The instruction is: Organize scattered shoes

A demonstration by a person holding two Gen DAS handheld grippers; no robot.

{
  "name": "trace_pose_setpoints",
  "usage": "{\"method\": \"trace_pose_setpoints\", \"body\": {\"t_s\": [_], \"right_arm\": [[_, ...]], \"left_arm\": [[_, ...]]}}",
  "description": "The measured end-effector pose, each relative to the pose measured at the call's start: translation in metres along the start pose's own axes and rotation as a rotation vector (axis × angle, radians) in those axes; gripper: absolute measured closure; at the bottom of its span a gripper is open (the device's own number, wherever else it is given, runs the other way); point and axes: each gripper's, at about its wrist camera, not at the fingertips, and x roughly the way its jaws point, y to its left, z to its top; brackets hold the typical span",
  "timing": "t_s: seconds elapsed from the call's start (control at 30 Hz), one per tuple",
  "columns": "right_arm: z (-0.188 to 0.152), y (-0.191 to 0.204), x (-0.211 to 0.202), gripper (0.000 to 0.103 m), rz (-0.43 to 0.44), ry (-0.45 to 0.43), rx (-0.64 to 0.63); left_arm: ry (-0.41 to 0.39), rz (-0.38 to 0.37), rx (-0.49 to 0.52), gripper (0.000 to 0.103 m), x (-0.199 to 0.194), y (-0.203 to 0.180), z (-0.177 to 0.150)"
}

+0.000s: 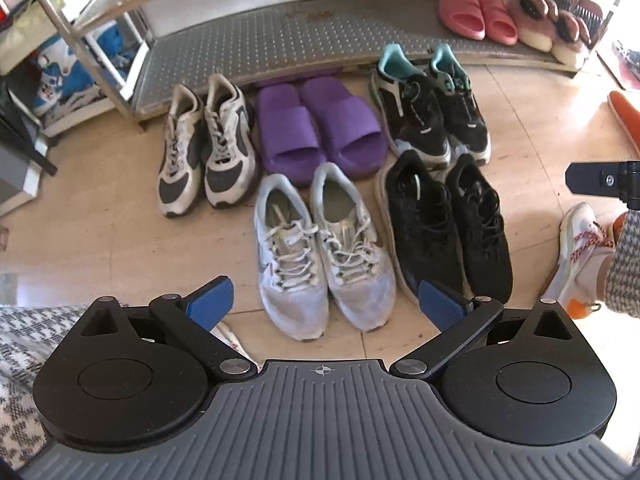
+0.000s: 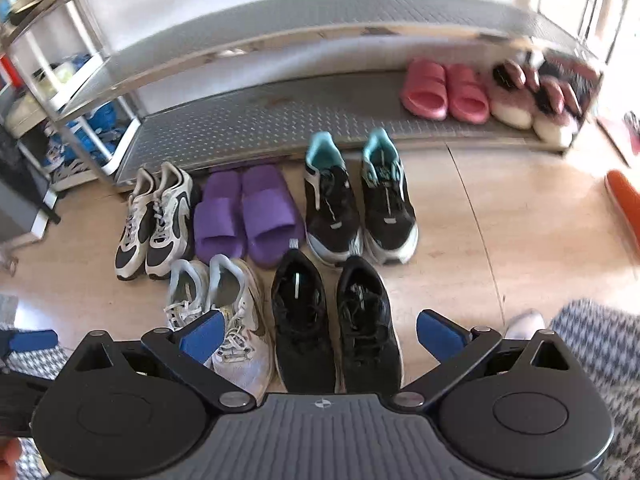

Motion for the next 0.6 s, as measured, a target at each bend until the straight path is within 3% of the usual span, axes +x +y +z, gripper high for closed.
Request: {"method": "trace_pose_setpoints", "body": {"t_s": [0.23, 0.4, 0.6], "right_arm": [[-0.004, 0.001, -0.001, 0.001, -0.01, 0.012, -0.006], [-0.008, 0.001, -0.003, 0.001, 0.003, 0.017, -0.015], [0.004, -0.013, 0.003, 0.002, 0.047, 0.074, 0.024]], "left_arm": [[-0.035, 0.014, 0.024, 0.002, -0.002, -0.005, -0.001], [0.005, 0.011, -0.015, 0.001, 0.0, 0.003, 0.0], [0.06, 0.059, 0.042, 0.001, 0.001, 0.006, 0.031]]}}
